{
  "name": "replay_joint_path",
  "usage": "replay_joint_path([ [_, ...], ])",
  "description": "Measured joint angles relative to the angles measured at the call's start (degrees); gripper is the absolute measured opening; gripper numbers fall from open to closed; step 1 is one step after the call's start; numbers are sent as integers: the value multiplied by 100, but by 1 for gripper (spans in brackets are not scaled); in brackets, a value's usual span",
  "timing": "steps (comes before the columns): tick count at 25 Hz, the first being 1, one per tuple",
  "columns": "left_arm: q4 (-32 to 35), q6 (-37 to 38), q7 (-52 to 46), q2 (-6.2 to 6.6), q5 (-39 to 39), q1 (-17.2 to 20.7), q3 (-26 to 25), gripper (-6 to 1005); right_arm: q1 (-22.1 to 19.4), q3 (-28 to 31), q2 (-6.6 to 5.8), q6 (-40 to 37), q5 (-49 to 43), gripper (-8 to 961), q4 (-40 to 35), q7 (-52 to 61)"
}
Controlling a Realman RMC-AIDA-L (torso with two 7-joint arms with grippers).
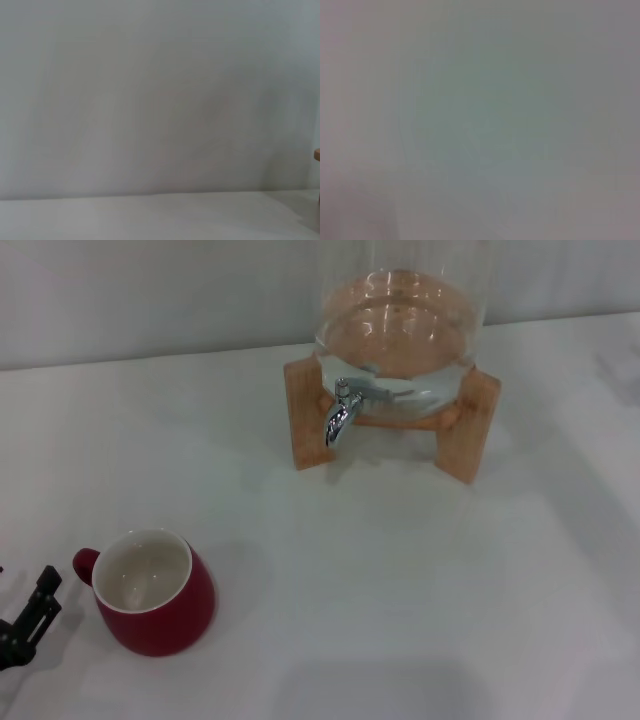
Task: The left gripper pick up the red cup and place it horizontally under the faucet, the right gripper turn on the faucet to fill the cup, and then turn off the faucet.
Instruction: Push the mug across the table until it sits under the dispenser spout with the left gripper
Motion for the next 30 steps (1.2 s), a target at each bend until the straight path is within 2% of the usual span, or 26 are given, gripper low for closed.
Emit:
replay_joint_path([
  [30,47,384,294,27,374,-239,0,621,-22,0,7,61,85,632,-2,-7],
])
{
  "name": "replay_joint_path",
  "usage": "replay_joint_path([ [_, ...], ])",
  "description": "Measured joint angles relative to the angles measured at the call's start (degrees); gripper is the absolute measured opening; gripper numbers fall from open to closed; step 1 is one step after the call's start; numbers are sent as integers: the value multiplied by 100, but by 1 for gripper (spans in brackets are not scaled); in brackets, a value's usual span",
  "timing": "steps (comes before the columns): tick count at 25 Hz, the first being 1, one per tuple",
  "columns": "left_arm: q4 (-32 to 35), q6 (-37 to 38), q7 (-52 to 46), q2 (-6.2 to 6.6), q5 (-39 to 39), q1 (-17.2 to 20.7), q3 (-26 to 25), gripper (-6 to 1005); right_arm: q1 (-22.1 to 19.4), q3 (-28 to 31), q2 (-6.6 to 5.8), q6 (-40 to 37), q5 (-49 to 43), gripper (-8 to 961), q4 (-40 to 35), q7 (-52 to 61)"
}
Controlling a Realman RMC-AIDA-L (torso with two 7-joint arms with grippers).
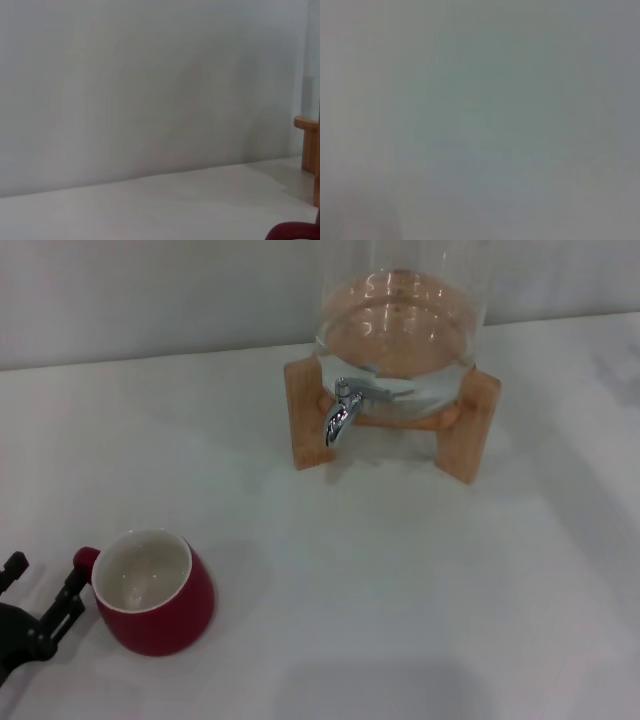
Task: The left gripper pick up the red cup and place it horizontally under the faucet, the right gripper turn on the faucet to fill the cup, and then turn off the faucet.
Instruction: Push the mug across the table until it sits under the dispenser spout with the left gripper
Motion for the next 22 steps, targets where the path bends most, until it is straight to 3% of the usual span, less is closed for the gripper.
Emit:
replay_joint_path([
  [22,44,203,2,-6,152,-275,0,600,-17,0,0,-6,130,632,-47,-107],
])
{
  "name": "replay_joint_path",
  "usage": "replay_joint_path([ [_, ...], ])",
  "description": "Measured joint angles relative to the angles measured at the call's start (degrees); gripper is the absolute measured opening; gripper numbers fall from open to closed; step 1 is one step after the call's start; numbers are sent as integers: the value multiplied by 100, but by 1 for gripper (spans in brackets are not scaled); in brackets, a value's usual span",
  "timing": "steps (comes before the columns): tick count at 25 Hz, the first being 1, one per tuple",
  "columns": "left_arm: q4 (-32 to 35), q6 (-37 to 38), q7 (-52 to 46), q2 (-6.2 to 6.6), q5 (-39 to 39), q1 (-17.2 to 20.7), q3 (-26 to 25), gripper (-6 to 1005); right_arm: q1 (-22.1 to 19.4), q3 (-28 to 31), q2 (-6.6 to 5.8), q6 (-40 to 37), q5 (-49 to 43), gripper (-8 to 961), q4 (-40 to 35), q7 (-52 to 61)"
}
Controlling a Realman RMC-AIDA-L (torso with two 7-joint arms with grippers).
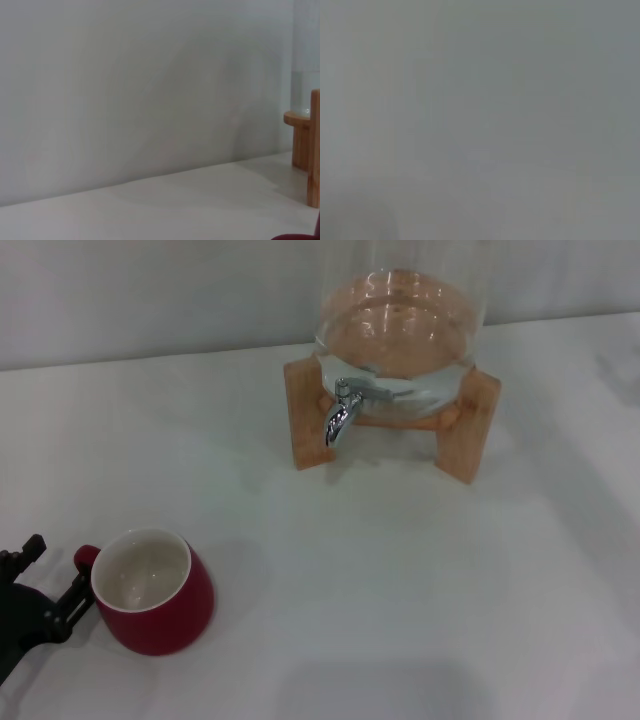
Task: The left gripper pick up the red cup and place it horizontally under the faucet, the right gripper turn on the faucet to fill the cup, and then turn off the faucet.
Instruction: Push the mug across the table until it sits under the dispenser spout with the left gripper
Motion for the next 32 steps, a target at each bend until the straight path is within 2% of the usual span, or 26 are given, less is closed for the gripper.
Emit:
replay_joint_path([
  [14,-8,-2,-210,-6,-93,-57,-50,586,-9,0,0,6,92,632,-23,-80],
  [19,-5,3,-212,-7,-97,-66,-51,354,-10,0,0,6,93,632,-23,-83],
  [24,-1,-11,-212,-2,-100,-72,-52,163,-10,0,0,6,93,632,-23,-88],
  [32,0,-99,-221,3,-106,-227,-44,162,-19,0,0,11,153,633,-28,-96],
])
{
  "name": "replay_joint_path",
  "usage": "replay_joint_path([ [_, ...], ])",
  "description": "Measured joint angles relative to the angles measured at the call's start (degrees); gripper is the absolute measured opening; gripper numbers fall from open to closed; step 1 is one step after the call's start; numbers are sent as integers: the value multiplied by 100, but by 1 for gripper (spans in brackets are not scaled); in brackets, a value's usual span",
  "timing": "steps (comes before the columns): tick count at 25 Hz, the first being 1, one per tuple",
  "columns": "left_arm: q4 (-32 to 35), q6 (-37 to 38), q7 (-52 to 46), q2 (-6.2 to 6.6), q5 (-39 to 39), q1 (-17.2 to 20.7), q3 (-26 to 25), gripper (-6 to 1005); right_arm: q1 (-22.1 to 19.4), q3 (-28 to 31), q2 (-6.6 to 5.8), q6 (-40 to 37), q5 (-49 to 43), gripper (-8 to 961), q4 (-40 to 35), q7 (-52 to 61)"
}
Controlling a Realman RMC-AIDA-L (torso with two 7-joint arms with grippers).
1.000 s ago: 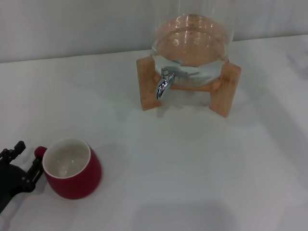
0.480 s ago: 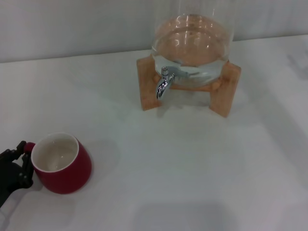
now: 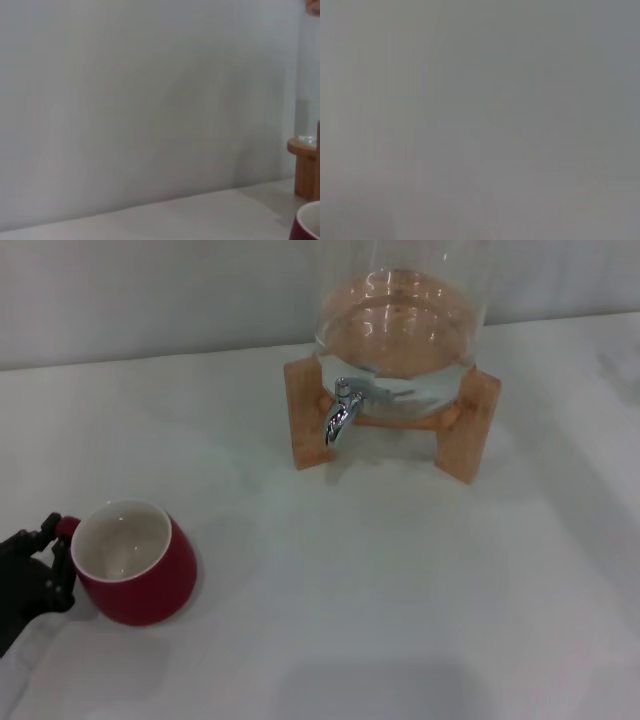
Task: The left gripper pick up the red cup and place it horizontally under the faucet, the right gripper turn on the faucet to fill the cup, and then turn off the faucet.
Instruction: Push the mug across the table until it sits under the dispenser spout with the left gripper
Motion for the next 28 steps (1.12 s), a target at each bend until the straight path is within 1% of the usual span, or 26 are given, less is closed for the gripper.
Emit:
replay_joint_path([
  [12,9,114,-156,15,10,-469,18,162,-8,-3,0,154,10,633,-13,-13],
  [28,-77,870,-168,-24,185,-1214,44,162,10,-62,9,256,10,633,-62,-22],
])
